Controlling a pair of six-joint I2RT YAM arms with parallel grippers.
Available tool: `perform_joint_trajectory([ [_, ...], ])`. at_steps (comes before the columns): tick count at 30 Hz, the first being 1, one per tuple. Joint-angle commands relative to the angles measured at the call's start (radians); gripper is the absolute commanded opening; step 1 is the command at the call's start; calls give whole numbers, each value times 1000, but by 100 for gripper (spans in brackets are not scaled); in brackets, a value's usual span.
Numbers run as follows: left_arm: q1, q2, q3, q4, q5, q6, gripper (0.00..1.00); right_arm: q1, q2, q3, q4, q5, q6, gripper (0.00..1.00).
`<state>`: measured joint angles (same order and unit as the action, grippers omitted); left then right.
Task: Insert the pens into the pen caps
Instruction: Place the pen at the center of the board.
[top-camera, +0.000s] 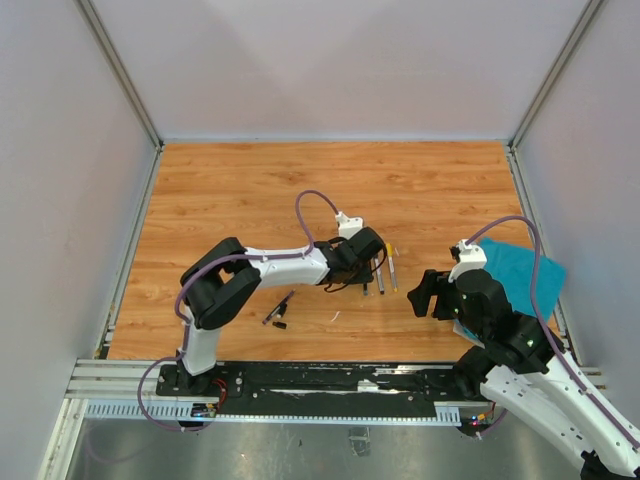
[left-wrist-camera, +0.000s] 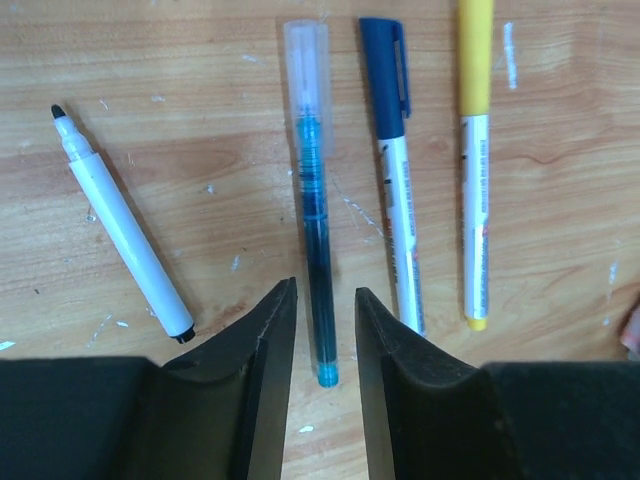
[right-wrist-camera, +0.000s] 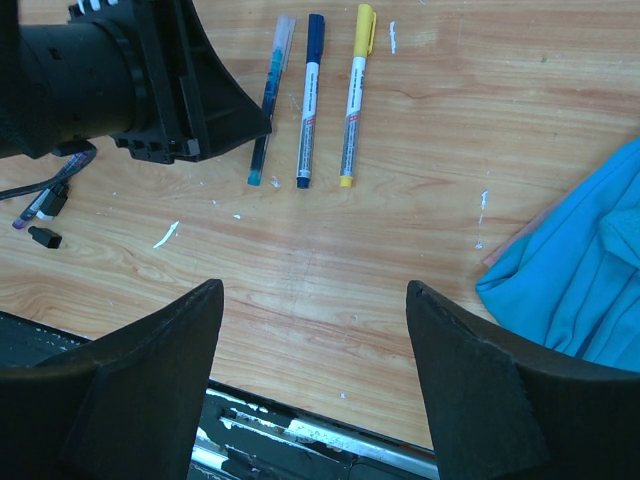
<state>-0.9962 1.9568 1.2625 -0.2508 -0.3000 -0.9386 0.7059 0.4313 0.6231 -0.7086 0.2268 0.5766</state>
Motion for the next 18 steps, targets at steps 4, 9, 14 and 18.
perform_joint_trajectory([
  [4, 6, -193, -8, 63, -26, 173, 37, -10, 3, -2, 7, -7, 7, 74],
  [9, 5, -288, -57, 62, -40, 254, 37, -10, 8, 1, 9, -14, -3, 74],
  [14, 5, -383, -130, 23, -64, 322, 35, -11, 6, -5, 39, -51, -35, 74],
  [18, 6, -501, -237, 18, -100, 359, 35, -10, 4, -12, 68, -79, -57, 74],
])
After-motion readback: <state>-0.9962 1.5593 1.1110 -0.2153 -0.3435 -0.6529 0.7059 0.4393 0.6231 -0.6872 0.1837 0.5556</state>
